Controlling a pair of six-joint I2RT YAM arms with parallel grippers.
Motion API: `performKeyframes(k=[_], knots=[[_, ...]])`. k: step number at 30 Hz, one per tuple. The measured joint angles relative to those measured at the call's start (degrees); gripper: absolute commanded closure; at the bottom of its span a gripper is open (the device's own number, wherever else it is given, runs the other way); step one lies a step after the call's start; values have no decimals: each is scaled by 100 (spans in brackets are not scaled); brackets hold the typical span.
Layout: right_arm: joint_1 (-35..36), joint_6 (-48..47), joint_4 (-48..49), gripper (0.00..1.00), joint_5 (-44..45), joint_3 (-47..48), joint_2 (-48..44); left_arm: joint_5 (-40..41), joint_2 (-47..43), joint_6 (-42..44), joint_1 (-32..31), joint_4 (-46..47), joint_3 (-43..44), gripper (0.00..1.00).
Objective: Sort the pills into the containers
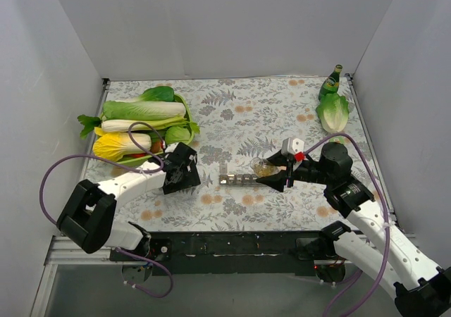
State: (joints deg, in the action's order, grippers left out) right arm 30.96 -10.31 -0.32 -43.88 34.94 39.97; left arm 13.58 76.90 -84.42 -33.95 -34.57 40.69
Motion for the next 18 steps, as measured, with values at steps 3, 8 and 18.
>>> performKeyframes(k=[3,8,18], knots=[[-66,59,57,86,-7,-85,13,22,243,66,0,20,76,30],[-160,151,92,86,-44,-201,11,125,551,175,0,-4,275,38],[-243,199,138,86,-133,-286,-28,201,822,369,0,-15,498,60]])
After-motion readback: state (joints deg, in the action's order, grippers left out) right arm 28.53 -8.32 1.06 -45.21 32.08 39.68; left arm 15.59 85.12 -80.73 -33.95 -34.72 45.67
